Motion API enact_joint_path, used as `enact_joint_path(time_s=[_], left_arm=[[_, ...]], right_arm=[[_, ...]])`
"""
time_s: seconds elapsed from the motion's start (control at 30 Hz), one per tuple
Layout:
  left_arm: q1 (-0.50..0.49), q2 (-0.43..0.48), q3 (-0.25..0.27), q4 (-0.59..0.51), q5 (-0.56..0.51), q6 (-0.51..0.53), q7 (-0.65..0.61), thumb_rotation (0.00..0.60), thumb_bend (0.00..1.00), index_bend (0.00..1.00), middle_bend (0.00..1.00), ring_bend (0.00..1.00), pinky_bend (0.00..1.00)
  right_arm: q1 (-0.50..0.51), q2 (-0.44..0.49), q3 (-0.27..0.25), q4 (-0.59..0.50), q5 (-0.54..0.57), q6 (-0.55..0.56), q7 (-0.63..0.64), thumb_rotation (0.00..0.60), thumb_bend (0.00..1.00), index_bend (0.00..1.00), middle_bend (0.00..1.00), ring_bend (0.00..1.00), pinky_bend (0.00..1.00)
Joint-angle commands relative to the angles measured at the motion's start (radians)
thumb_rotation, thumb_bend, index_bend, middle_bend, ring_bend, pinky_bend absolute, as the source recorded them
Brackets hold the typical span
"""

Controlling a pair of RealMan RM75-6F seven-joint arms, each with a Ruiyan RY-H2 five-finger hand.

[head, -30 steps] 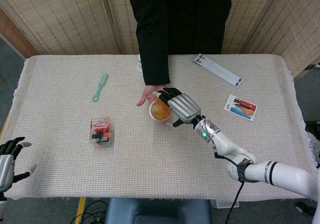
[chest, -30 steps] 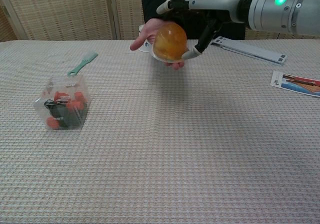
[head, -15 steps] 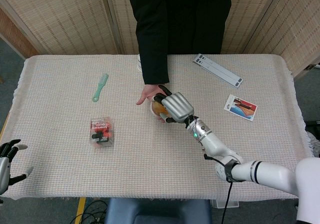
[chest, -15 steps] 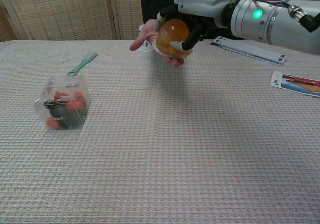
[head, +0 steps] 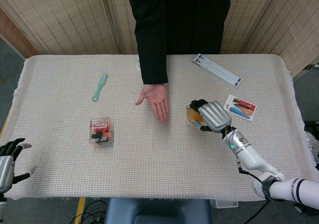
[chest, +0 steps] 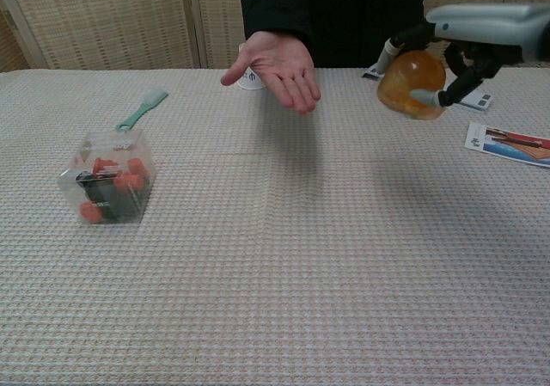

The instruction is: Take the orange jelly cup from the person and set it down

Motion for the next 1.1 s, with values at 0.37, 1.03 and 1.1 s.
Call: enact_joint_path(time_s=[0.37,1.03,1.1], left_arm=[[-0.006,0.005,-0.001,-0.017,0.002,-0.006,0.023,0.600,0.22,0.34,0.23,0.20,0.24],[-0.002,-0.008,-0.008,0.010,-0.013,-0.004,0.002,0.600,0.22,0.34,0.23,0.20,0.24],[-0.003,-0.012,-0.010,0.013,-0.013,-0.003,0.003,0.600,0.22,0.34,0.23,0.20,0.24]], right_arm=[[-0.020,-0.157,-0.076,0.257,0.015,-0.157,0.108,0.600,0.56,0.44,0.32,0.32,0.66],[-0.246,0.024,-0.095,0.094,-0.083,0.212,0.105,0.600,0.42,0.02,0.12,0.04,0.18],[-0.307,0.041,-0.102,0.080,-0.099,0.307,0.111,0.600,0.42,0.05,0.16,0.08,0.24]])
